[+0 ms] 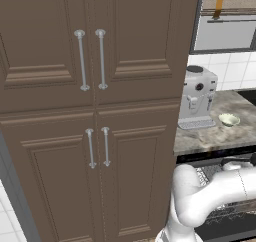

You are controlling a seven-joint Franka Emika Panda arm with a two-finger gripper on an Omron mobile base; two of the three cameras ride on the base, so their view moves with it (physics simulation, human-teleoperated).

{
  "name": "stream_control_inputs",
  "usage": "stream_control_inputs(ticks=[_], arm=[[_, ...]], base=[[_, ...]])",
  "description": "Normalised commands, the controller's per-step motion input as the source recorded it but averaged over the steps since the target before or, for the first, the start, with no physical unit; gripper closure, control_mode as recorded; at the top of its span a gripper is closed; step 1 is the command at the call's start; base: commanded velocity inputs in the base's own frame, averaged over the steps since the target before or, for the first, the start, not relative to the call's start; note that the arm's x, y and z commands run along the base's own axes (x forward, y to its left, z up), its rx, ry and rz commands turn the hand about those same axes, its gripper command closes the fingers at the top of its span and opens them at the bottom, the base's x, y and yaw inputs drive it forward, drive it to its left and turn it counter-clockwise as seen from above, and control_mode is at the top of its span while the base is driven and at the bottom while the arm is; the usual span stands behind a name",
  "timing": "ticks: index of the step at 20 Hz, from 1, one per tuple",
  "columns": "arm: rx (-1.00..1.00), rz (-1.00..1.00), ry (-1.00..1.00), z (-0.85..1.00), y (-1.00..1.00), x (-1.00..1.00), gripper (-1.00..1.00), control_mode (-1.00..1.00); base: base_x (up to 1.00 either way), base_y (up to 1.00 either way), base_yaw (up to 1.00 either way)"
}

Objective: Pick up the cup and bowl from the counter, place them in the dishwasher, and close the dishwasher door.

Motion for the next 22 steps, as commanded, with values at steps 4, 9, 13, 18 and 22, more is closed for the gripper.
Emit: stream_control_inputs(ticks=[4,9,13,18,22], arm=[[0.02,0.00,0.02,-0.48,-0.09,0.00,1.00,-1.00],[0.02,0.00,0.01,-0.45,-0.13,0.00,1.00,-1.00],[0.03,0.00,0.00,-0.38,-0.19,0.00,1.00,-1.00],[0.03,0.00,0.00,-0.36,-0.22,0.00,1.00,-1.00],[0.03,0.00,0.00,-0.45,-0.20,0.04,1.00,-1.00]], base=[[0.00,0.00,0.00],[0.00,0.00,0.00],[0.00,0.00,0.00],[0.00,0.00,0.00],[0.00,0.00,0.00]])
